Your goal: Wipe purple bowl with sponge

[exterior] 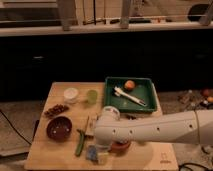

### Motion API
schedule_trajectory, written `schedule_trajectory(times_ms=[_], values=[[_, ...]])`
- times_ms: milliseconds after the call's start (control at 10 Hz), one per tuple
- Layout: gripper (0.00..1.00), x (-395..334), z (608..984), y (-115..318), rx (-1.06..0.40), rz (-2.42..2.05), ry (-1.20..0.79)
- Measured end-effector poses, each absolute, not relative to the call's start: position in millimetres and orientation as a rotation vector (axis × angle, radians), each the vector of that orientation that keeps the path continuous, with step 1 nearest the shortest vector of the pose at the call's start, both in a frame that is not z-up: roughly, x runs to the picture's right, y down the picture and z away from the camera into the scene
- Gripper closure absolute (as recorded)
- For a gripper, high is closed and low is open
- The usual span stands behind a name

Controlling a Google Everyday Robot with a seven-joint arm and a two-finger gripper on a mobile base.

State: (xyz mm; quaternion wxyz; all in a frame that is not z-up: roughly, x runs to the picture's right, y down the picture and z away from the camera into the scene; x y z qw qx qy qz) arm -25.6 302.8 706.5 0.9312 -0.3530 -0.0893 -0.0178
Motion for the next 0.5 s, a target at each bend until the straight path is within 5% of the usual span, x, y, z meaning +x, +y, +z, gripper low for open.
schedule_trajectory(times_ms=[500], values=[[0.2,-25,724,322,-0.751,0.023,-0.206]])
